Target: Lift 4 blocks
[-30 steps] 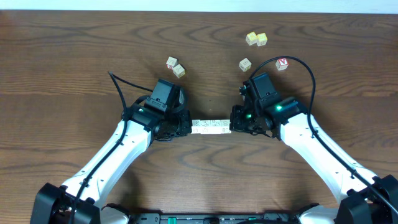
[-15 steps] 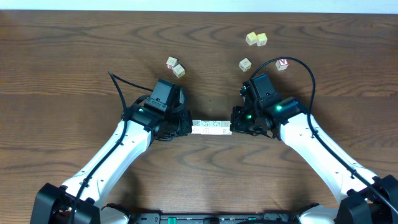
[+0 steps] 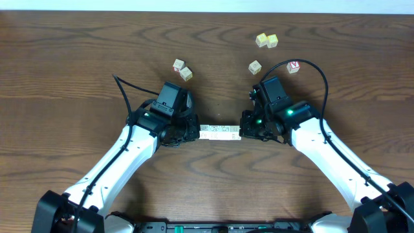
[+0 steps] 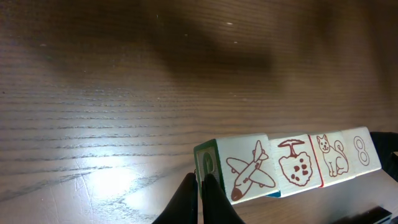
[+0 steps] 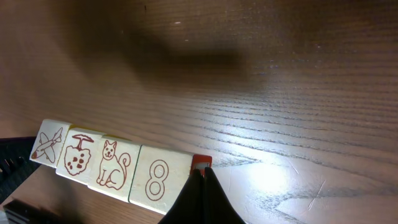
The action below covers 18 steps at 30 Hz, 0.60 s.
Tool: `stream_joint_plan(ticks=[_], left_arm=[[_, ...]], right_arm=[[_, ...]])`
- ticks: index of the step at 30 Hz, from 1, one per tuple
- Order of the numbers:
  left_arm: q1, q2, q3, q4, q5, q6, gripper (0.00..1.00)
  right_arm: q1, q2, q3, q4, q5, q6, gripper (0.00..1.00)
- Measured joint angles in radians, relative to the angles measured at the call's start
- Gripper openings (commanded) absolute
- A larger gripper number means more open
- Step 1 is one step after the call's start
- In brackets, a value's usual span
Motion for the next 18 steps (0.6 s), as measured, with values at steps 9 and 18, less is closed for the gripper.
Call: stream_joint_plan(ticks=[9, 18], left_arm=[[0.0, 0.0, 0.0, 0.0, 0.0, 0.0, 0.07], [0.0, 0.0, 0.0, 0.0, 0.0, 0.0, 0.07]], right_arm=[[0.0, 0.0, 0.0, 0.001, 0.0, 0.0, 0.01], [0.0, 0.0, 0.0, 0.002, 0.001, 0.0, 0.01]])
